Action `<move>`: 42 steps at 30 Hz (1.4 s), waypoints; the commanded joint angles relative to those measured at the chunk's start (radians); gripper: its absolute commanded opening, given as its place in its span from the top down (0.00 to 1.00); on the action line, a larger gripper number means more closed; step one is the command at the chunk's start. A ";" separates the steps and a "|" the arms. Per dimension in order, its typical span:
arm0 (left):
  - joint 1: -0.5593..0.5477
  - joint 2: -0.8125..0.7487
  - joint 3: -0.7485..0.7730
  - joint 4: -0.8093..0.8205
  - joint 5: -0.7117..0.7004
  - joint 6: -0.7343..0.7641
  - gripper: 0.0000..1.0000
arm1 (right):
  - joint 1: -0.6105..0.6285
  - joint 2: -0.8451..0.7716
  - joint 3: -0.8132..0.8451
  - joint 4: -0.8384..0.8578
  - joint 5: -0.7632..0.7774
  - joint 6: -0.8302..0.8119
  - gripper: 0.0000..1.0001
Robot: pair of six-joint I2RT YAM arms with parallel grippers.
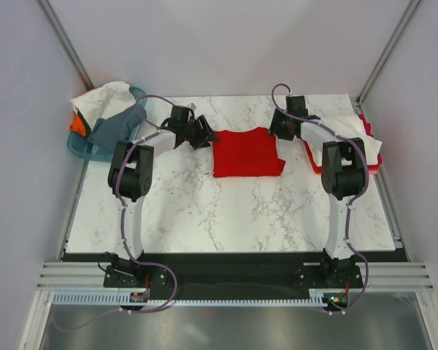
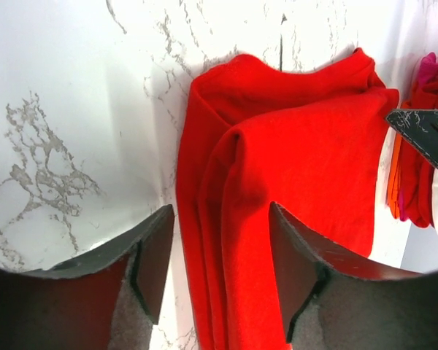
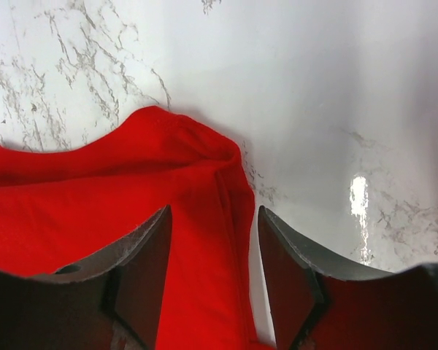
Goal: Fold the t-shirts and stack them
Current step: Neatly place the folded tshirt to the corner
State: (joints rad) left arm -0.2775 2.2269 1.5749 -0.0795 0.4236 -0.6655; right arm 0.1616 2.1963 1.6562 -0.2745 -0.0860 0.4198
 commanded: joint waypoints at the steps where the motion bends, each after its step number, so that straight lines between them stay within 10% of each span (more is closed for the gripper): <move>1: -0.008 0.005 0.050 0.020 -0.005 0.003 0.39 | -0.008 0.014 0.056 0.000 -0.027 0.005 0.41; 23: -0.034 0.120 0.143 -0.035 -0.085 -0.013 0.57 | -0.017 0.117 0.068 0.023 -0.100 0.028 0.54; 30: -0.045 0.031 0.094 -0.063 -0.192 0.030 0.32 | -0.017 0.123 0.065 0.026 -0.084 0.031 0.43; 42: -0.046 -0.018 0.082 -0.115 -0.264 0.067 0.28 | -0.017 0.125 0.065 0.020 -0.054 0.025 0.46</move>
State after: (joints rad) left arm -0.3244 2.2585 1.6688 -0.1654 0.2050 -0.6453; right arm 0.1436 2.2875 1.7210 -0.2226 -0.1734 0.4534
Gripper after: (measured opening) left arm 0.714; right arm 0.545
